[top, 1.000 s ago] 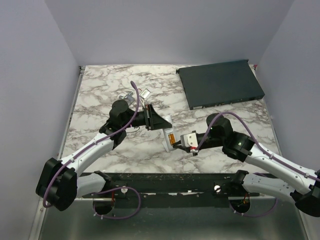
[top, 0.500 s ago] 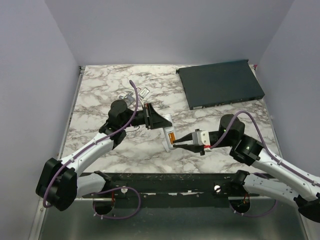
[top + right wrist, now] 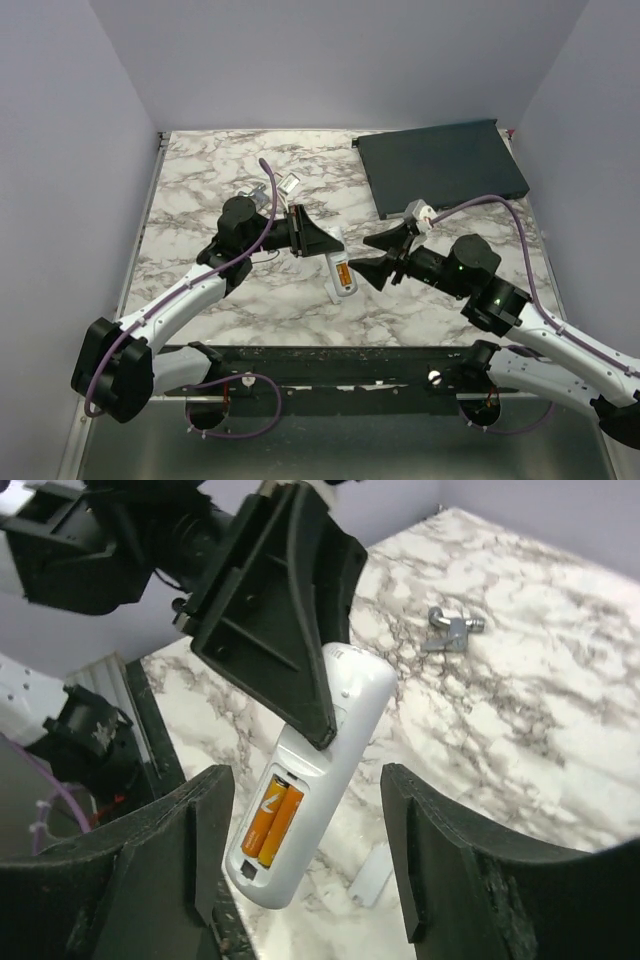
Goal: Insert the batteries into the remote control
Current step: Load the battery into the remote control.
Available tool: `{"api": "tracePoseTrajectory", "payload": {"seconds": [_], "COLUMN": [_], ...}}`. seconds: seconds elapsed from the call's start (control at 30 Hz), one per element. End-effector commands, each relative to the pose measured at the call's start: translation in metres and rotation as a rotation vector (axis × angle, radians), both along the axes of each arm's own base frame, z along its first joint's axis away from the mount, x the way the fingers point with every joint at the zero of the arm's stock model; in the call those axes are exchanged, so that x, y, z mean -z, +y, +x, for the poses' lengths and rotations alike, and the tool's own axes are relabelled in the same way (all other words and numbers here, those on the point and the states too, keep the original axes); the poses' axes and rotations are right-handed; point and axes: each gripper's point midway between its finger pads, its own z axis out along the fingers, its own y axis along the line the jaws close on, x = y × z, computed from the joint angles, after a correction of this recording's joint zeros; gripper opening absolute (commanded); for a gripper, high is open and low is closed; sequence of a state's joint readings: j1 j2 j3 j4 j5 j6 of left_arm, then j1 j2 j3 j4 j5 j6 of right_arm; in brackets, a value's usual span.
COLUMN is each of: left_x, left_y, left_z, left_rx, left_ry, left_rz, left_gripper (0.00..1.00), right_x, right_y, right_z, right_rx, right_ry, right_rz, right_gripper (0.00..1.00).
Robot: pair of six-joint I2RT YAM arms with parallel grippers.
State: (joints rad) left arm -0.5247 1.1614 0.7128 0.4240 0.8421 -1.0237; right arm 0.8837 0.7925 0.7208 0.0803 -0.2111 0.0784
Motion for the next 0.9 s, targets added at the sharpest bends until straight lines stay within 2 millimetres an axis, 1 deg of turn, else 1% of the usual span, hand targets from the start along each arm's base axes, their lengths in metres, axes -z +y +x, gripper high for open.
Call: {"api": "tracePoseTrajectory", "payload": {"seconds": [0.0, 0.03, 0.1, 0.23, 0.33, 0.43, 0.53, 0.67, 0.87], "left_x": [-0.014, -0.013, -0.012, -0.015, -0.016, -0.017, -0.017, -0.019, -0.021], "left_y": [0.005, 0.005, 0.005, 0.006, 0.007, 0.008, 0.008, 0.008, 0.009], "left_z": [0.006, 0.007, 0.007, 0.007, 0.006, 0.006, 0.006, 0.005, 0.004], "left_rx": [-0.043, -0.046, -0.048, -0.053, -0.061, -0.063, -0.064, -0.062, -0.065], "left_ry": [-0.070, -0.068, -0.064, -0.067, -0.073, -0.074, -0.074, -0.080, -0.084], "left_rz": [0.002, 0.003, 0.003, -0.004, -0.004, -0.004, -0.004, -0.008, -0.012], "left_gripper": [0.00, 0.00, 0.00, 0.00, 0.00, 0.00, 0.00, 0.00, 0.00], "right_x": [0.007, 0.009, 0.021, 0.034, 0.043, 0.043, 0.040, 0.042, 0.049], "right_y": [-0.010, -0.010, -0.008, 0.004, 0.008, 0.007, 0.007, 0.006, 0.010], "right_z": [0.011, 0.010, 0.007, 0.002, 0.003, 0.003, 0.001, 0.001, 0.002], "right_rx": [0.153, 0.154, 0.145, 0.089, 0.081, 0.083, 0.076, 0.076, 0.070], "right_ry": [0.265, 0.287, 0.347, 0.436, 0.467, 0.476, 0.476, 0.482, 0.499], "right_rz": [0.102, 0.105, 0.078, 0.054, 0.038, 0.048, 0.065, 0.072, 0.058], "right_gripper": [0.69, 0.69, 0.69, 0.72, 0.73, 0.72, 0.66, 0.60, 0.59]}}
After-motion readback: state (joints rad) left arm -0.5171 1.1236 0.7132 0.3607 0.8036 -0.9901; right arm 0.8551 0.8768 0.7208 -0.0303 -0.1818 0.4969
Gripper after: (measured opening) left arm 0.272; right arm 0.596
